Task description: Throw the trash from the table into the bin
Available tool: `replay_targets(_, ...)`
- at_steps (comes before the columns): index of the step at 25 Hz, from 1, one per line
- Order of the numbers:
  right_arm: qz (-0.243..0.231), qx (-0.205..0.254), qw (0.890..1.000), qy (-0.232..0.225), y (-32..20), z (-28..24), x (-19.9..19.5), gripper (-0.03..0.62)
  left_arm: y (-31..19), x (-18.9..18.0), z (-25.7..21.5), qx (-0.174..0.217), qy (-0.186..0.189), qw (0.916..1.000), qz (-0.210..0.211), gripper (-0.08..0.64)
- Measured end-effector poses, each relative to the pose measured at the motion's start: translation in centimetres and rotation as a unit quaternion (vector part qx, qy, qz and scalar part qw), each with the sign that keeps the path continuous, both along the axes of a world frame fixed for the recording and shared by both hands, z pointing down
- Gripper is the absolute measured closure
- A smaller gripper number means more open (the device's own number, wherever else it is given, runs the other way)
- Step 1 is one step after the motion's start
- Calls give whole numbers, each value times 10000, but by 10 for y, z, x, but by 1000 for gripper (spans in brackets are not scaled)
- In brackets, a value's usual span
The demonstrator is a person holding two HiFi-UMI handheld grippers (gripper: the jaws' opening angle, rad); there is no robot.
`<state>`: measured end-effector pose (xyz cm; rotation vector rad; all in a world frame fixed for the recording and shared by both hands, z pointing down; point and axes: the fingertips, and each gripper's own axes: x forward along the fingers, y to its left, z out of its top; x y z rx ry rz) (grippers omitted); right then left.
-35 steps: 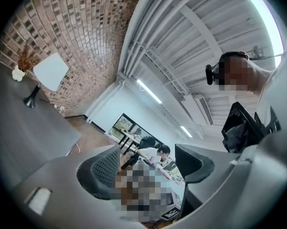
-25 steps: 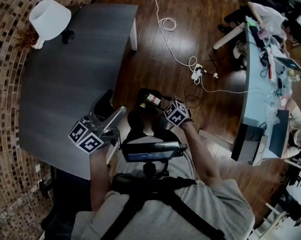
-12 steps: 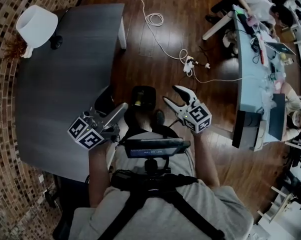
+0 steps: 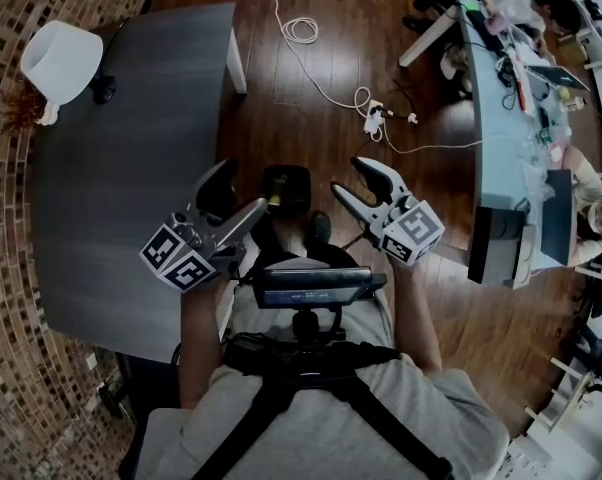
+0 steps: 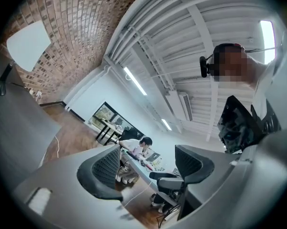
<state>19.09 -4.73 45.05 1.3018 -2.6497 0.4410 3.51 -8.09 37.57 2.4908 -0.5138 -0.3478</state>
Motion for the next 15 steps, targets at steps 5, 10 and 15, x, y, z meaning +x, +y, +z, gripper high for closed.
replay_targets(5, -96, 0, 9999, -46, -3, 2, -1, 348, 1, 0, -1, 96, -73, 9999, -72, 193)
replay_targets(10, -168, 13, 9998, -73, -9, 2, -4, 347, -2, -4, 0, 82, -139, 9997, -163, 195)
replay_targets(15, -235, 24, 9997, -98, -10, 1, -4, 347, -5, -5, -1, 23, -113, 9996, -243, 195)
